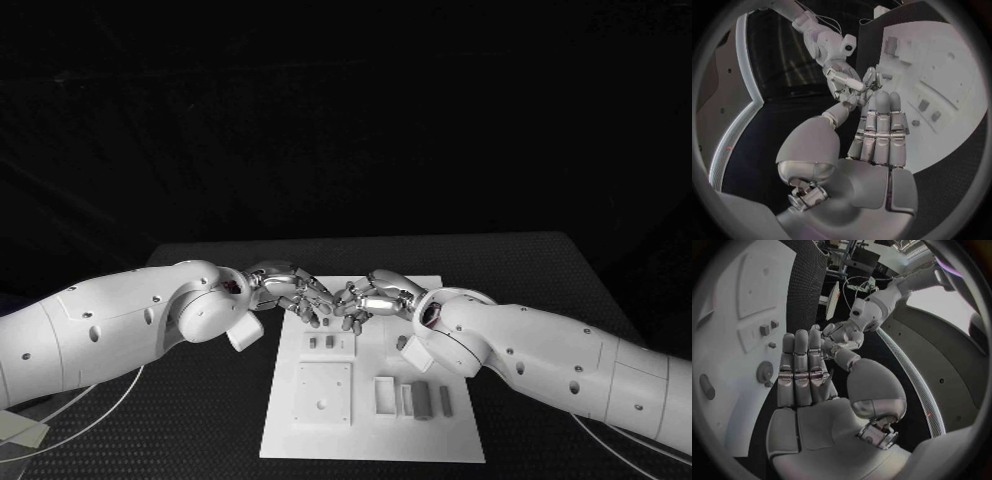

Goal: Assemble the parts on the task board

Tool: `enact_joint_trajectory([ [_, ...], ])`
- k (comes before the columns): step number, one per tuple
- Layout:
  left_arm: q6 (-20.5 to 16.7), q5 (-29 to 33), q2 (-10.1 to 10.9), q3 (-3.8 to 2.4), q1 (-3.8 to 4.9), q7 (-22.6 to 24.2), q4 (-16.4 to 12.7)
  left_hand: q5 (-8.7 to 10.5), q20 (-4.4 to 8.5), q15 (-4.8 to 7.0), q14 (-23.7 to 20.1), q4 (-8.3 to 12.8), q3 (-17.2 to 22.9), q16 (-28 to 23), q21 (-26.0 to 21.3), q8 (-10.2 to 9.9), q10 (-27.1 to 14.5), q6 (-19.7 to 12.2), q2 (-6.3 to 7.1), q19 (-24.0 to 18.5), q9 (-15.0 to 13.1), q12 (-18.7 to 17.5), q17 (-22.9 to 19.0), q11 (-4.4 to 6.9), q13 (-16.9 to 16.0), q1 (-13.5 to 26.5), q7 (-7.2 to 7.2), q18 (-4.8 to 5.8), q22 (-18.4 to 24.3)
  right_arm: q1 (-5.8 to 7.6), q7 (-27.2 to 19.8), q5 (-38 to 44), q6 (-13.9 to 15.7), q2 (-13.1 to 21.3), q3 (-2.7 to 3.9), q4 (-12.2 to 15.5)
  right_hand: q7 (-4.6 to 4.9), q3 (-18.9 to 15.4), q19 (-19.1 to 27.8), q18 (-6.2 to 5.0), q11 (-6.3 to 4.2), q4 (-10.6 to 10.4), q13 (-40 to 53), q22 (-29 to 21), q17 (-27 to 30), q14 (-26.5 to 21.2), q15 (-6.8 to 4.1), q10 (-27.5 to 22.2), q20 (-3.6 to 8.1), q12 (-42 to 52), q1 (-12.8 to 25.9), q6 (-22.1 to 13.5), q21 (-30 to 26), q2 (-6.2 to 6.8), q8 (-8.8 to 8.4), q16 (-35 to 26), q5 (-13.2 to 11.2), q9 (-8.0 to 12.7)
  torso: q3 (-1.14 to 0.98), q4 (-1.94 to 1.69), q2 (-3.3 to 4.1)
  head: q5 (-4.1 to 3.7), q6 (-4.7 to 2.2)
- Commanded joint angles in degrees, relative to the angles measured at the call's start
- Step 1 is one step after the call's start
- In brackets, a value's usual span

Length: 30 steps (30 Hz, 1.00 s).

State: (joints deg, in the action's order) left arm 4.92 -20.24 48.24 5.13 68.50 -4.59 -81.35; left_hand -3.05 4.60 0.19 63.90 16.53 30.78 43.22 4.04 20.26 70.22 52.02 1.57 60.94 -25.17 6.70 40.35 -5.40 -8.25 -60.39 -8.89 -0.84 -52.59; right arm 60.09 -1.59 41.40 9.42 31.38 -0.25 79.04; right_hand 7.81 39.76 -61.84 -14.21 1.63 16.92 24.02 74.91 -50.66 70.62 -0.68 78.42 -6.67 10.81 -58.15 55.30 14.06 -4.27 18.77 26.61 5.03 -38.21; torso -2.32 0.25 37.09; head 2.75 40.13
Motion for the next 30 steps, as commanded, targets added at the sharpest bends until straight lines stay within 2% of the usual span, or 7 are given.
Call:
enact_joint_trajectory([
  [1,0.9,0.6,-0.2,-0.03,0.09,0.7,-0.1,0.21,-0.19,0.42,-0.1,0.0,0.5,-0.2,0.2,0.2,0.4,0.4,-0.23,0.2,-0.1,0.3,0.1,-0.01,-0.1,-0.8,0.12,0.84,-0.1,-0.04,0.1,0.3,-1.1,-0.1,0.00,0.0,-0.76,0.1,0.1,-0.79,-0.14,0.0,0.1,1.4,-0.1,0.2,-0.13,-0.2,0.13,0.3,-0.6,0.2,0.1,-0.02,0.29,0.3,0.2,0.1,-0.04,-0.02,-0.01,0.01,0.08],
  [13,1.0,0.6,-0.2,-0.03,0.09,0.6,-0.1,0.21,-0.26,0.49,-0.2,0.1,1.3,-0.3,0.1,0.5,0.7,1.2,-0.67,0.1,-0.2,0.4,0.4,0.11,-0.5,-2.5,0.47,0.84,-0.3,-0.04,0.2,0.2,-0.9,-0.1,0.00,-0.1,-0.77,0.1,0.1,-0.79,-0.16,0.0,0.3,1.4,-0.2,0.2,-0.14,-0.2,0.14,0.4,-0.6,0.2,0.2,0.01,0.27,0.3,0.2,-0.1,-0.05,-0.01,0.00,0.03,0.12],
  [20,0.4,0.3,-0.2,-0.03,0.08,0.8,-0.1,0.23,-0.31,0.93,0.1,0.0,3.4,-0.3,0.2,1.5,2.6,3.2,-1.05,0.2,-0.7,1.2,0.7,0.83,-1.4,-4.6,1.35,0.84,-0.5,-0.04,0.3,0.1,-0.7,0.0,0.00,-0.2,-0.78,0.1,0.1,-0.79,-0.16,0.0,0.4,1.4,-0.2,0.2,-0.15,-0.2,0.14,0.4,-0.6,0.2,0.2,0.03,0.27,0.3,0.2,-0.1,-0.03,0.00,0.00,0.02,0.20],
  [30,-0.4,-0.2,-0.1,-0.03,0.08,0.9,-0.2,0.20,-0.13,1.35,0.7,0.0,4.3,-0.1,0.3,2.2,4.0,4.4,-1.33,0.6,-1.2,1.6,1.0,1.40,-2.2,-5.3,1.85,0.84,-0.6,-0.04,0.3,0.0,-0.6,-0.1,0.00,-0.3,-0.78,0.1,0.1,-0.79,-0.16,0.0,0.4,1.4,-0.3,0.2,-0.15,-0.3,0.14,0.4,-0.6,0.2,0.3,0.03,0.26,0.3,0.2,-0.2,-0.03,0.00,0.01,-0.02,0.31],
])
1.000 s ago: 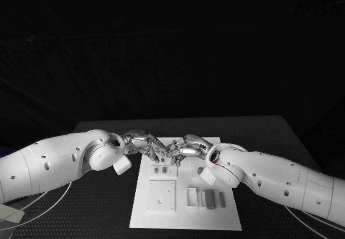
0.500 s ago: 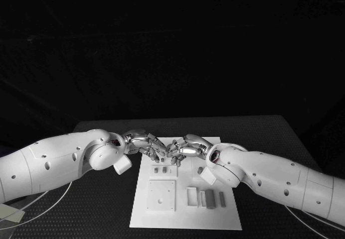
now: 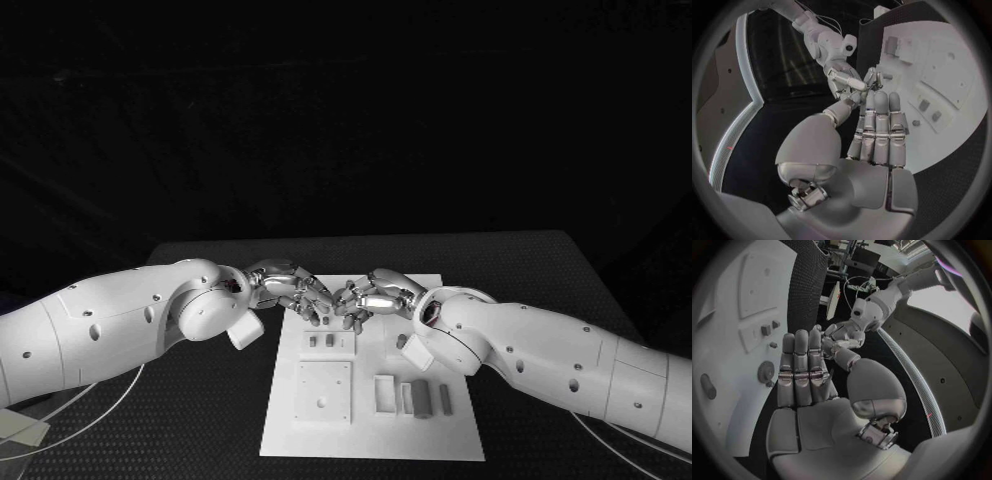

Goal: Assemble the parts on the task board

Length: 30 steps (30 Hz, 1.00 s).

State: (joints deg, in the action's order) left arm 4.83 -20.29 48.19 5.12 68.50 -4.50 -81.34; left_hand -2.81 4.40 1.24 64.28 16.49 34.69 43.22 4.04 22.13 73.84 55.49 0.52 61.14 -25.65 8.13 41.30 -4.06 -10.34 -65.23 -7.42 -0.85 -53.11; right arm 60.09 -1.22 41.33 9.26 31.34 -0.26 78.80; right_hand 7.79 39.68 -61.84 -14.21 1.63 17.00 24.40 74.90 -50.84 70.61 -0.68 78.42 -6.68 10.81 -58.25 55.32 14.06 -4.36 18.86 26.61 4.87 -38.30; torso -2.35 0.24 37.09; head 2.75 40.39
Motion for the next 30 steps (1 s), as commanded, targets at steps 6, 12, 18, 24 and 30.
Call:
enact_joint_trajectory([
  [6,-1.2,-0.6,-0.1,-0.02,0.08,0.9,-0.3,-0.05,0.17,0.45,0.5,0.0,0.6,0.0,0.3,0.5,0.7,1.2,-0.36,0.6,-0.9,0.2,0.2,0.21,-0.4,-0.5,0.52,0.85,-0.1,-0.04,0.0,0.0,-0.9,0.0,0.00,0.0,-0.75,0.2,0.1,-0.79,-0.16,-0.1,0.1,1.4,-0.1,0.2,-0.16,-0.3,0.14,0.4,-0.5,0.2,0.3,0.14,0.15,0.3,0.4,-0.1,0.00,0.01,0.00,-0.01,0.07],
  [12,-1.6,-1.1,-0.1,-0.02,0.08,0.9,-0.4,-0.05,0.25,0.55,0.7,0.0,0.8,0.0,0.4,0.5,0.9,1.3,-0.41,0.8,-1.0,0.2,0.3,0.29,-0.7,-0.6,0.59,0.85,-0.2,-0.04,-0.9,-0.3,-1.1,-0.1,0.00,0.1,-0.71,0.2,0.3,-0.79,-0.11,-0.1,0.3,1.4,-0.2,0.0,-0.10,-0.5,0.10,0.3,-0.4,0.0,0.3,0.29,-0.01,0.1,0.4,-0.2,-0.01,0.03,0.01,0.01,0.12],
  [18,-2.3,-2.0,0.0,-0.01,0.07,0.7,-0.5,-0.05,0.34,0.65,0.9,0.0,1.0,0.1,0.4,0.6,1.1,1.4,-0.45,1.0,-1.1,0.2,0.3,0.37,-0.8,-0.7,0.64,0.85,-0.2,-0.04,-1.8,-1.9,-0.9,0.0,0.00,0.0,-0.35,0.0,1.2,-0.77,0.32,-0.2,0.8,1.3,-0.4,-0.8,0.32,-1.6,-0.27,-0.2,0.2,-0.6,0.0,1.16,-0.91,-0.6,0.3,-0.1,-0.02,0.02,0.00,-0.01,0.14],
  [24,-2.7,-2.2,0.1,-0.01,0.07,0.8,-0.5,-0.05,0.42,0.74,1.1,0.1,1.2,0.1,0.4,0.6,1.2,1.4,-0.47,1.1,-1.1,0.1,0.4,0.43,-1.0,-0.8,0.68,0.85,-0.2,-0.04,-1.6,-2.8,-0.6,0.3,0.00,-0.2,1.16,-4.7,3.5,-0.57,1.98,-0.3,0.5,1.3,-0.2,-3.6,1.73,-5.1,-0.94,-2.5,3.2,-3.3,-1.0,5.92,-3.52,-2.7,0.2,1.3,0.00,-0.03,0.00,0.03,0.22],
  [30,-2.6,-2.2,0.1,-0.01,0.07,0.9,-0.6,-0.05,0.42,0.77,1.2,0.1,1.3,0.0,0.3,0.6,1.2,1.5,-0.45,1.1,-1.2,0.1,0.4,0.45,-1.1,-0.9,0.68,0.85,-0.2,-0.04,-1.8,-3.5,-1.2,0.5,0.00,-0.5,2.50,-8.2,5.8,-0.40,3.49,-0.4,-0.8,1.1,0.1,-5.7,2.76,-8.0,-1.66,-4.6,3.9,-5.9,-2.3,7.54,-5.68,-4.4,0.3,2.8,0.00,0.02,0.00,0.02,0.23],
])
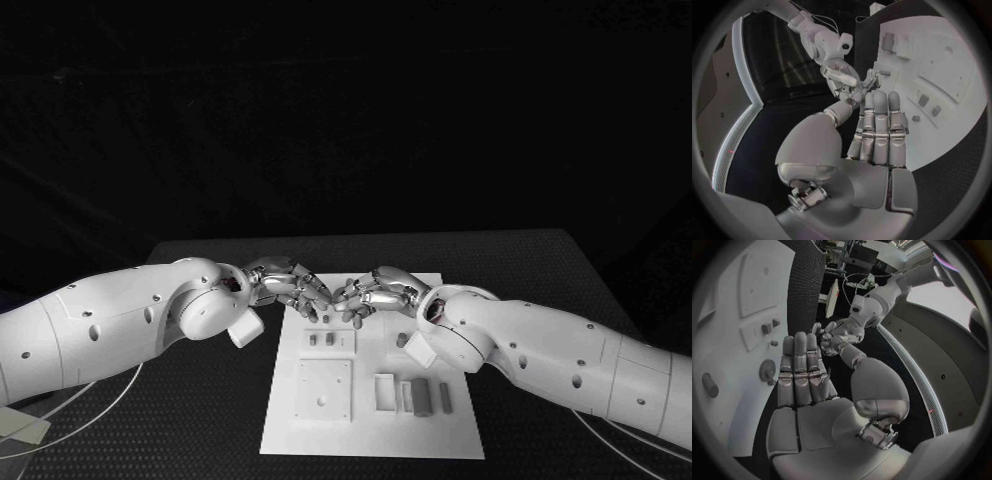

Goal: Assemble the parts on the task board

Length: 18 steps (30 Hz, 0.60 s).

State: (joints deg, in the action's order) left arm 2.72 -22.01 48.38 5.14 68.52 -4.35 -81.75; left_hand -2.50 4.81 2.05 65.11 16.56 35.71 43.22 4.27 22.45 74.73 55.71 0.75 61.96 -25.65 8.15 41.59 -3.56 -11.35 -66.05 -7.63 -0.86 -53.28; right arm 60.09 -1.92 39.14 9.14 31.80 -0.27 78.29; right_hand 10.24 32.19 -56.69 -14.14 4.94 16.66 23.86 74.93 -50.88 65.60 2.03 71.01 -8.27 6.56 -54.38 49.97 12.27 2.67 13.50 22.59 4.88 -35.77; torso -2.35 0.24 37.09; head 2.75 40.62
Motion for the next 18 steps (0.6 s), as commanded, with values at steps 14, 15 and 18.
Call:
enact_joint_trajectory([
  [14,-1.9,-6.5,0.1,-0.02,0.04,2.5,-0.6,-0.36,-0.02,-0.01,0.5,0.0,0.5,-0.1,0.0,0.3,0.4,1.3,-0.65,0.3,-1.2,0.0,0.1,-0.02,-0.3,-0.2,0.91,0.86,0.1,-0.01,-2.9,-3.1,3.1,2.0,0.02,-2.5,0.84,-3.1,3.0,-0.42,1.29,-0.4,-1.9,1.0,0.7,-3.0,1.33,-2.6,-1.09,-1.8,1.2,-2.0,-2.3,1.31,-1.50,-2.4,0.3,1.8,0.02,0.00,-0.02,0.19,0.05],
  [15,-2.5,-9.6,0.1,-0.02,0.04,3.0,-0.9,-0.36,-0.02,0.00,0.5,0.0,0.5,-0.1,0.0,0.3,0.4,1.3,-0.65,0.3,-1.2,0.0,0.1,-0.02,-0.3,-0.2,0.91,0.86,0.1,0.00,-3.2,-3.3,3.7,2.1,0.04,-2.9,0.82,-3.2,3.0,-0.46,1.28,-0.5,-1.9,1.0,0.7,-2.9,1.31,-2.6,-1.11,-1.8,1.4,-1.9,-2.3,1.30,-1.47,-2.4,0.3,1.9,0.03,0.00,-0.03,0.20,0.08],
  [18,-4.4,-18.0,0.1,-0.01,0.02,4.1,-1.7,-0.36,-0.01,0.01,0.6,0.0,0.5,-0.1,0.0,0.3,0.4,1.3,-0.59,0.4,-1.3,0.0,0.0,0.00,-0.3,-0.3,0.91,0.86,0.1,0.13,-4.0,-3.6,5.1,2.7,0.48,-3.6,0.72,-3.2,2.8,-0.58,1.22,-0.4,-2.0,1.1,0.7,-2.7,1.23,-2.4,-1.10,-1.7,1.6,-1.7,-2.3,1.18,-1.36,-2.3,0.3,1.9,0.08,-0.02,-0.03,0.20,0.12],
])
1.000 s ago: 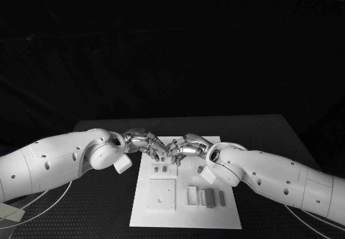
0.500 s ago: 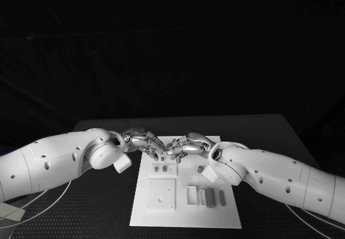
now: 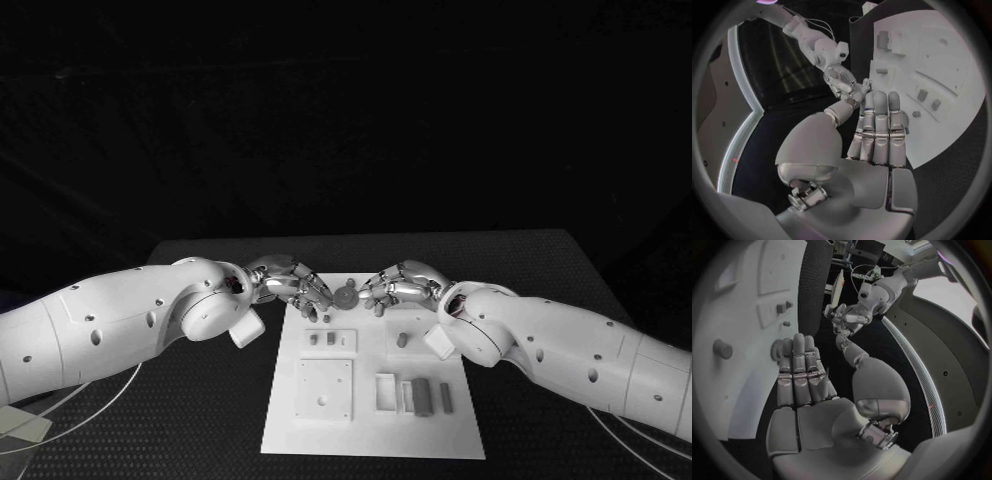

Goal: Assemble the parts on the task board

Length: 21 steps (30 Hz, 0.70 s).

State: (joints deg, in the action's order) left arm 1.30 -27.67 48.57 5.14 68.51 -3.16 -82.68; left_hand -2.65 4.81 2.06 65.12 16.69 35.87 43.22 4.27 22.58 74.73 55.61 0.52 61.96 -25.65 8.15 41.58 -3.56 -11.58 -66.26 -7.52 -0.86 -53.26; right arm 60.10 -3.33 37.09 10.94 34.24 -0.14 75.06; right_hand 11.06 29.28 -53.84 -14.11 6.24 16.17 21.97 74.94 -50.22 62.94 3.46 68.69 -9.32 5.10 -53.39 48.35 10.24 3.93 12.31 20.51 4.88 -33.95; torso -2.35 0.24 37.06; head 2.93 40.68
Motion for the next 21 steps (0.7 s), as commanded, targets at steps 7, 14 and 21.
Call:
enact_joint_trajectory([
  [7,-10.3,-37.1,0.3,1.54,0.00,2.8,-5.1,-0.21,0.13,0.15,1.0,-0.1,0.8,-0.3,-0.1,0.2,0.7,1.7,0.05,0.7,-1.4,-0.1,0.0,0.13,-0.5,-0.5,0.92,0.86,0.3,1.83,-5.0,-2.4,6.1,1.2,3.22,-2.2,-0.32,-0.3,-0.4,-0.83,-0.29,0.3,-0.2,1.1,0.0,0.3,-0.42,0.2,-0.07,-0.1,0.7,0.5,-0.2,-0.24,0.10,-0.2,0.3,0.1,0.12,-0.01,-0.02,-0.19,0.13],
  [14,-14.1,-55.5,0.6,3.73,-0.02,3.0,-9.1,-0.20,0.22,0.23,1.4,-0.1,1.0,-0.5,-0.1,0.3,0.9,1.9,0.67,1.0,-1.6,-0.2,0.0,0.21,-0.9,-0.9,1.00,0.86,0.4,3.20,-5.7,-2.6,6.9,1.4,3.34,-4.1,-0.42,-0.3,-0.4,-0.89,-0.38,0.4,-0.2,1.1,0.0,0.4,-0.50,0.3,-0.09,0.0,0.6,0.7,-0.2,-0.31,0.21,-0.1,0.3,0.2,0.13,-0.04,-0.04,-0.61,0.45],
  [21,-15.8,-66.3,0.6,6.78,-0.01,2.7,-12.2,-0.17,0.31,0.28,1.7,-0.3,1.2,-0.6,-0.1,0.3,1.1,2.2,1.34,1.2,-1.6,-0.3,0.0,0.27,-1.2,-1.3,1.08,0.86,0.5,3.37,-6.2,-2.5,6.9,1.2,3.63,-5.7,-0.48,-0.2,-0.5,-0.89,-0.42,0.4,-0.2,1.1,0.0,0.4,-0.54,0.4,-0.08,0.0,0.5,0.8,-0.2,-0.42,0.27,-0.1,0.4,0.2,0.05,-0.09,-0.07,-0.72,1.15],
])
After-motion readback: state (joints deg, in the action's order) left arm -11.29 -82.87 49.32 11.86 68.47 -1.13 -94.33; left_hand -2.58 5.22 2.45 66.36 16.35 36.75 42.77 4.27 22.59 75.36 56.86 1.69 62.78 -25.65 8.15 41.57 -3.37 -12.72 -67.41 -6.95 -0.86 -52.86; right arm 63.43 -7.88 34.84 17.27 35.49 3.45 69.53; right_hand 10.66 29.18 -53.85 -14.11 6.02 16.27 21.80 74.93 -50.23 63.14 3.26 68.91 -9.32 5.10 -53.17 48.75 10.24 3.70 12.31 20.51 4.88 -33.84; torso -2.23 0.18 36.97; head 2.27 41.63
